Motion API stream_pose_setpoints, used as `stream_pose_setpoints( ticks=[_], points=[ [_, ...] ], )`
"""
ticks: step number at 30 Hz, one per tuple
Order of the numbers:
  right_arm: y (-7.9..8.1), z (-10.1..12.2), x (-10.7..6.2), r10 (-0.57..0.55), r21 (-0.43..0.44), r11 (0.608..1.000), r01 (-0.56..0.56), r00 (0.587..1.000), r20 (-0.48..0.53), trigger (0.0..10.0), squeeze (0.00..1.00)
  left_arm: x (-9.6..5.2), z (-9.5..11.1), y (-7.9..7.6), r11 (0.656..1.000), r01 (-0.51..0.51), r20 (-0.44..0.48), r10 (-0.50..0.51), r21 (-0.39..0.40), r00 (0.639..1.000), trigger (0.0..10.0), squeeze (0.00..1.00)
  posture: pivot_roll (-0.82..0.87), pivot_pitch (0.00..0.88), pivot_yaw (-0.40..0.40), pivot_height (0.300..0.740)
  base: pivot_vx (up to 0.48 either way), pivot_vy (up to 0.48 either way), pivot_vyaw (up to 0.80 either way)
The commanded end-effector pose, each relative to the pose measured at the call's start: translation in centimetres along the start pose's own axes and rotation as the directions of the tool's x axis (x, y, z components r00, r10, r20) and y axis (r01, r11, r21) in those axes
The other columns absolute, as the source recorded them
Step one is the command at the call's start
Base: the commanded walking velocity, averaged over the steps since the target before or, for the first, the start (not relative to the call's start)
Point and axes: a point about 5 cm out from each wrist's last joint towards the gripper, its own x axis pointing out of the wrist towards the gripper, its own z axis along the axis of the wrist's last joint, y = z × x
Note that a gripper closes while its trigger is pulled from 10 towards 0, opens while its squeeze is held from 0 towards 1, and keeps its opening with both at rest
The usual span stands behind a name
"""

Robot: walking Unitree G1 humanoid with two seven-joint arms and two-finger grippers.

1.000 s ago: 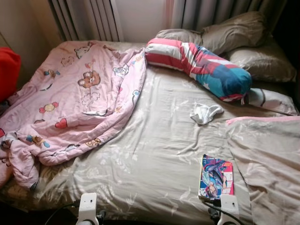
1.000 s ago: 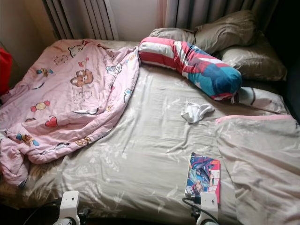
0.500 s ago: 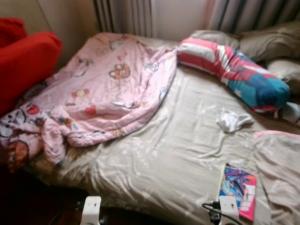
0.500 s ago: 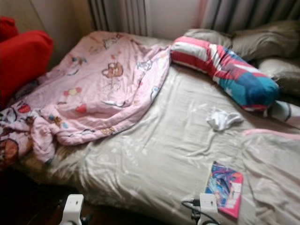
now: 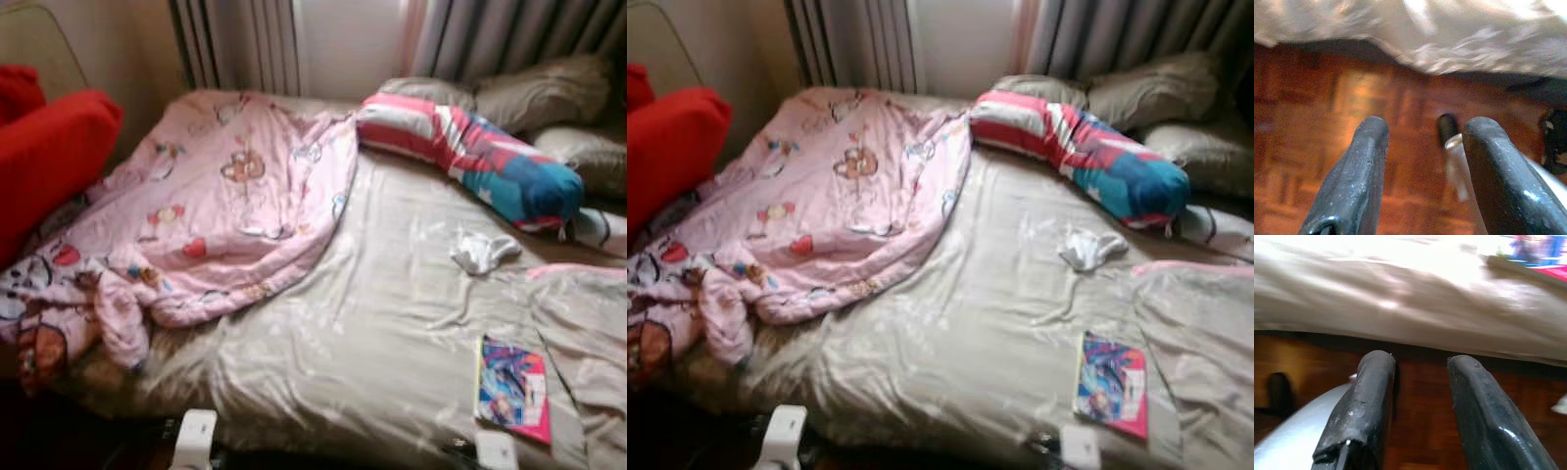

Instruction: Clean up the room

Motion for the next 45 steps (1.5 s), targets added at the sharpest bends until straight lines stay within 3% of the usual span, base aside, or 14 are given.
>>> stream_pose_setpoints(
  ticks=[1,45],
  points=[
    [-1.0,-0.42,-0.16,-0.024,-0.001,1.0,0.024,1.0,-0.016,10.0,0.0,0.0,-0.24,-0.53,1.0,0.014,-0.011,-0.014,0.009,1.0,10.0,0.0,-0.09,0.097,0.01,0.74,0.0,0.48,0.0],
    [-0.36,-0.17,-0.01,-0.027,0.001,1.0,0.027,0.999,-0.019,10.0,0.0,-0.08,-0.77,-1.04,0.999,0.043,-0.029,-0.042,0.033,0.999,10.0,0.0,-0.1,0.109,0.018,0.74,0.0,0.479,0.0]
  ],
)
